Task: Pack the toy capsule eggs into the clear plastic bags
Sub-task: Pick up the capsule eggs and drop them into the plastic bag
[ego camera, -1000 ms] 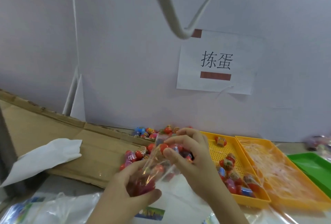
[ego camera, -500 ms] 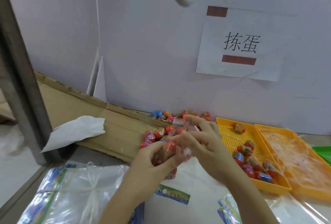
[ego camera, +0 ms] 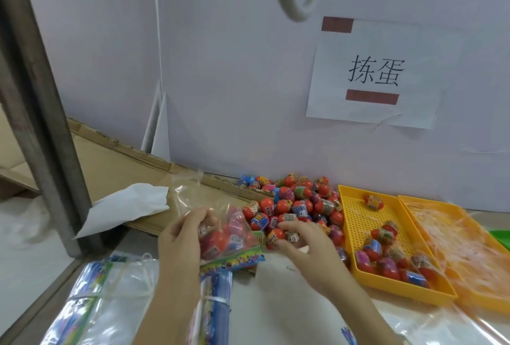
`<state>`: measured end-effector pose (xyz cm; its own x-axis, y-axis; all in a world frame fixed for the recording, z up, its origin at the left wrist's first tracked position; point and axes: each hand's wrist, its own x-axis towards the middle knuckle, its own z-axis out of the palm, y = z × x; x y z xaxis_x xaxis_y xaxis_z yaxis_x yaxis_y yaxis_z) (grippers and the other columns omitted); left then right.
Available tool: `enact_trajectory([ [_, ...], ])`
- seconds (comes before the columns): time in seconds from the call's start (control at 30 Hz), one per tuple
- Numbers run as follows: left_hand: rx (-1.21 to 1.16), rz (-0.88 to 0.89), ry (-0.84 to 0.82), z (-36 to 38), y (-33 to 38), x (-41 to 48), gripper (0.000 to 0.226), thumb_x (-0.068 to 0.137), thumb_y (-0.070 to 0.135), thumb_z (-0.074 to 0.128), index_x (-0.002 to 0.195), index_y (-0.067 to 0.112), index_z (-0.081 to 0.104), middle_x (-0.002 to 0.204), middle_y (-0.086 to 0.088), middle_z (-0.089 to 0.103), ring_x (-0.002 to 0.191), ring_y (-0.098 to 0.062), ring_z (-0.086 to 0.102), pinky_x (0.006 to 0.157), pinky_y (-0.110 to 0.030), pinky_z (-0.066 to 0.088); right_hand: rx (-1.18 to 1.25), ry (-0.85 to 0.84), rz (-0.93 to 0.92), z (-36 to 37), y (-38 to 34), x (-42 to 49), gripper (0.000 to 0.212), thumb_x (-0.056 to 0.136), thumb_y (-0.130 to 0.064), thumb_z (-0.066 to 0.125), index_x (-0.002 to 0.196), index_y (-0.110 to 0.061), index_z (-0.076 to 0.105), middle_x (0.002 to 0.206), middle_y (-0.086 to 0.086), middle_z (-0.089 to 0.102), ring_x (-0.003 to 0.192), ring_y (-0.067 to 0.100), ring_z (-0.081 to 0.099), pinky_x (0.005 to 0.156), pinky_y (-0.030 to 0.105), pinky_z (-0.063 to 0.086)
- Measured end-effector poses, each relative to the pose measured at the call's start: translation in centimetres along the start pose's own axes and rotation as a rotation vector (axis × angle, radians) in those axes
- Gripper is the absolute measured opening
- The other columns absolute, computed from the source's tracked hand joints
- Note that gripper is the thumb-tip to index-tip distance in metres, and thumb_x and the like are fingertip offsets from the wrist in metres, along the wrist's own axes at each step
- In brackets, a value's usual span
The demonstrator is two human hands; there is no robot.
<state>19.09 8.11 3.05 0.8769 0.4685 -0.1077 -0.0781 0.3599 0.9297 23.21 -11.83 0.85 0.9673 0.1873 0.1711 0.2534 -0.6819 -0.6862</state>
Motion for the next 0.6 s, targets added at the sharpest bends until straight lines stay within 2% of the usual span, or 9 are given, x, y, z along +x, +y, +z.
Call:
enact_trajectory([
  [0.07,0.077,0.009,0.002,0.1,-0.3,-0.1,0.03,0.085,0.024,0.067,0.056,0.027,0.071,0.073,-0.001,0.073,0.075,-0.026,0.071,0.057,-0.035,0.057,-0.144,-0.039,-0.035,1.1,0.2,-0.2,0.043,0.092,-0.038,0.059,0.133,-0.043,0.046,0.126,-0.021,0.041,0.107,-0.004,0.046,0.088,0.013,0.04],
  [0.13,0.106,0.019,-0.023,0.4,-0.6,-0.3,0.025,0.087,0.032,0.067,0.064,0.024,0.073,0.078,-0.004,0.074,0.072,-0.024,0.072,0.056,-0.033,0.057,-0.307,-0.035,-0.09,1.9,0.4,-0.3,0.053,0.092,-0.039,0.058,0.141,-0.039,0.038,0.133,-0.015,0.036,0.119,0.004,0.038,0.093,0.016,0.039],
  [0.2,0.102,0.002,-0.063,0.6,-0.5,-0.4,0.022,0.081,0.043,0.068,0.069,0.026,0.076,0.076,-0.002,0.076,0.071,-0.026,0.074,0.057,-0.033,0.058,-0.386,-0.003,-0.137,2.4,0.8,-0.2,0.054,0.091,-0.04,0.059,0.141,-0.035,0.039,0.134,-0.011,0.036,0.121,0.008,0.037,0.091,0.02,0.042],
  [0.33,0.044,-0.095,-0.202,1.0,0.3,-0.8,0.028,0.058,0.052,0.069,0.07,0.028,0.078,0.076,-0.008,0.076,0.065,-0.027,0.074,0.05,-0.034,0.058,-0.379,0.119,-0.238,2.8,1.4,-0.2,0.034,0.091,-0.031,0.057,0.125,-0.03,0.054,0.122,-0.012,0.051,0.105,0.008,0.051,0.076,0.021,0.046],
  [0.4,0.062,-0.108,-0.251,1.0,0.2,-0.8,0.035,0.053,0.054,0.072,0.073,0.025,0.078,0.081,-0.012,0.076,0.071,-0.032,0.074,0.056,-0.04,0.061,-0.256,0.226,-0.235,2.3,1.2,0.0,0.026,0.091,-0.037,0.055,0.116,-0.032,0.059,0.109,-0.017,0.056,0.095,0.002,0.054,0.072,0.014,0.044],
  [0.47,0.056,-0.112,-0.27,0.9,0.1,-0.9,0.044,0.051,0.054,0.074,0.077,0.018,0.077,0.085,-0.014,0.076,0.075,-0.033,0.075,0.062,-0.039,0.062,-0.056,0.307,-0.176,1.4,0.6,0.3,0.02,0.09,-0.049,0.051,0.106,-0.039,0.056,0.101,-0.024,0.054,0.091,-0.003,0.054,0.073,0.013,0.044],
  [0.53,0.072,-0.109,-0.273,1.0,-0.2,-0.9,0.051,0.051,0.054,0.075,0.083,0.015,0.076,0.087,-0.012,0.077,0.077,-0.03,0.075,0.063,-0.036,0.061,0.205,0.36,-0.117,0.1,-0.5,0.5,0.019,0.082,-0.055,0.05,0.096,-0.042,0.052,0.091,-0.02,0.059,0.085,-0.001,0.058,0.07,0.018,0.049],
  [0.6,0.121,-0.104,-0.286,1.2,-0.4,-1.1,0.057,0.053,0.055,0.074,0.095,0.016,0.073,0.088,-0.007,0.077,0.079,-0.026,0.075,0.061,-0.033,0.06,0.482,0.381,-0.099,-1.5,-1.8,0.4,0.023,0.078,-0.052,0.055,0.094,-0.037,0.054,0.082,-0.011,0.065,0.077,0.005,0.064,0.062,0.023,0.054],
])
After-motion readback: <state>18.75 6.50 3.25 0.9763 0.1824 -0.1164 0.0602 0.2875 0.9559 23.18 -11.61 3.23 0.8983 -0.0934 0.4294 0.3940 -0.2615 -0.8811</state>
